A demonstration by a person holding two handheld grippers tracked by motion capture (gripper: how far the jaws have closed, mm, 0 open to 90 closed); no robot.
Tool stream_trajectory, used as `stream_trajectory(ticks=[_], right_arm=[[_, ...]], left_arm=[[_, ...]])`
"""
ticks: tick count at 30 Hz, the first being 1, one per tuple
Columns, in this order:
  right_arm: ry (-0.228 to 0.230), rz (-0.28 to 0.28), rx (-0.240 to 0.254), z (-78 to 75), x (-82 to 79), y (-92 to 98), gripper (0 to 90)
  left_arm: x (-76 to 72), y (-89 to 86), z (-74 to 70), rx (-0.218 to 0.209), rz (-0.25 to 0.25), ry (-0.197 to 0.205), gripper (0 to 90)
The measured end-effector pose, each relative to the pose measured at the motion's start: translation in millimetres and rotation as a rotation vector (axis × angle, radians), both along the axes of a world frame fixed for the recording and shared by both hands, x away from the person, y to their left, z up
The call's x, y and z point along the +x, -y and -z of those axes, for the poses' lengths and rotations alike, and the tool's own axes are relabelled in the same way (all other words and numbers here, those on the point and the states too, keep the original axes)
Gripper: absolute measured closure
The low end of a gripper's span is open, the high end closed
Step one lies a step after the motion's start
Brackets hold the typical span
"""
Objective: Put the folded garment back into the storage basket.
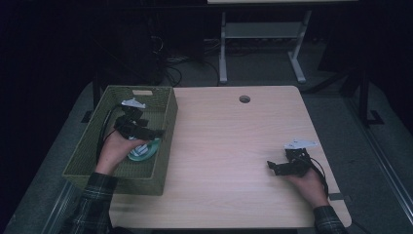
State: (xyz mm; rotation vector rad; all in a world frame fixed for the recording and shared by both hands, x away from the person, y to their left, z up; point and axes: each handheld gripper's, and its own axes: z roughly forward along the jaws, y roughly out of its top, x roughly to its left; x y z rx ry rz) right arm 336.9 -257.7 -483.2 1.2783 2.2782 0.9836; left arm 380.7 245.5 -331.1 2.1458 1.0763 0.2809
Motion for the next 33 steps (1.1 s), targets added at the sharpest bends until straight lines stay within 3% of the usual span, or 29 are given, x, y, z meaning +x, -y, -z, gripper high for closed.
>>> stream_trajectory(ticks=[15, 26, 33], right_arm=[[0.001, 0.000, 0.000, 0.0, 0.0, 0.0, 7.9], [0.000, -0.001, -0.001, 0.0, 0.0, 0.1, 7.9], [0.000, 0.000, 0.000, 0.0, 0.0, 0.0, 7.9]], left_arm=[[-9.6, 56.8, -2.9, -0.041, 0.100, 0.032, 14.4], [-15.9, 98.4, 8.7, -0.044, 0.173, 0.035, 14.4], [-21.4, 119.1, 24.9, -0.037, 0.198, 0.035, 14.4]])
